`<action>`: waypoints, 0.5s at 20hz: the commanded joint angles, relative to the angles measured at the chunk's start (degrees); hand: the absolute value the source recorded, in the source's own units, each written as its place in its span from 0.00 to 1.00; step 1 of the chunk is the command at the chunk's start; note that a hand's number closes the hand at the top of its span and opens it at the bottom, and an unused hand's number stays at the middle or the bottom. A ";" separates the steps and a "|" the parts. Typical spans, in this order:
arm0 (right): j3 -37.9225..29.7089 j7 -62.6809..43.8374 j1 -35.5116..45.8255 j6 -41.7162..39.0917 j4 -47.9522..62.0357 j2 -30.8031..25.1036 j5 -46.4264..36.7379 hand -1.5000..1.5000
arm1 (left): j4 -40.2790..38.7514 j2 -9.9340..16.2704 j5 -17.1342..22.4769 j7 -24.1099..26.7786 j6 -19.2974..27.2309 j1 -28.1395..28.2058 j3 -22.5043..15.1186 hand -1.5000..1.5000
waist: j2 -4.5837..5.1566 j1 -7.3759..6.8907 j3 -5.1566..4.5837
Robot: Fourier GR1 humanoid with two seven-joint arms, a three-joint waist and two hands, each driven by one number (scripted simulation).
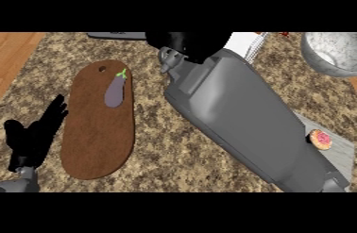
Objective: Pick the lemon from the placemat and place it in the tiered shelf
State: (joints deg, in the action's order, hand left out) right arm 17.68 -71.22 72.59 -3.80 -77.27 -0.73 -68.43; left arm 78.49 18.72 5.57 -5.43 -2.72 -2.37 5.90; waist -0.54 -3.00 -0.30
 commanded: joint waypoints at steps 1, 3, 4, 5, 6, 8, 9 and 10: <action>-3.62 -13.98 8.66 -7.45 6.62 0.70 0.91 1.00 | 0.46 0.12 0.25 1.20 -0.76 1.12 0.16 0.50 | 0.07 -0.02 0.03; -4.05 -13.99 10.35 -5.06 9.31 0.70 2.09 1.00 | 1.28 0.14 0.20 -0.62 -0.52 0.25 -0.09 0.50 | 0.33 0.07 0.11; -4.16 -13.07 9.06 -3.95 10.96 0.70 0.15 1.00 | -0.55 -0.80 -0.92 -0.56 1.19 -0.88 -0.27 0.50 | 0.57 1.06 0.11; -5.86 -13.71 12.31 -5.27 13.17 0.70 0.03 1.00 | 1.31 0.06 0.47 -0.79 -0.16 0.04 0.43 0.50 | 0.40 0.18 0.10; -6.16 -13.12 11.25 -5.12 14.32 0.70 -1.17 1.00 | -0.62 -0.34 -0.26 1.83 0.00 1.44 0.53 0.50 | 0.52 0.76 0.07; -6.59 -11.70 11.30 -4.37 16.97 0.70 -2.03 1.00 | 1.20 -0.98 -0.28 -0.43 1.45 0.23 0.43 0.50 | 0.54 1.05 0.16; -8.01 -11.16 12.03 -4.79 18.54 0.70 -2.44 1.00 | 1.37 -1.27 -0.29 1.18 1.08 1.28 0.32 0.50 | 0.55 1.03 0.15; -8.39 -10.99 12.87 -5.62 19.54 0.70 -2.78 1.00 | 0.09 -0.60 0.13 0.65 0.25 0.96 0.74 0.50 | 0.57 1.34 0.15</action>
State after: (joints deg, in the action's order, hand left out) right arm 11.17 -70.76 82.41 -6.35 -62.72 -0.67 -69.91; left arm 79.03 18.06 5.47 -5.08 -2.16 -1.78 6.25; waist -0.08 -2.15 -0.18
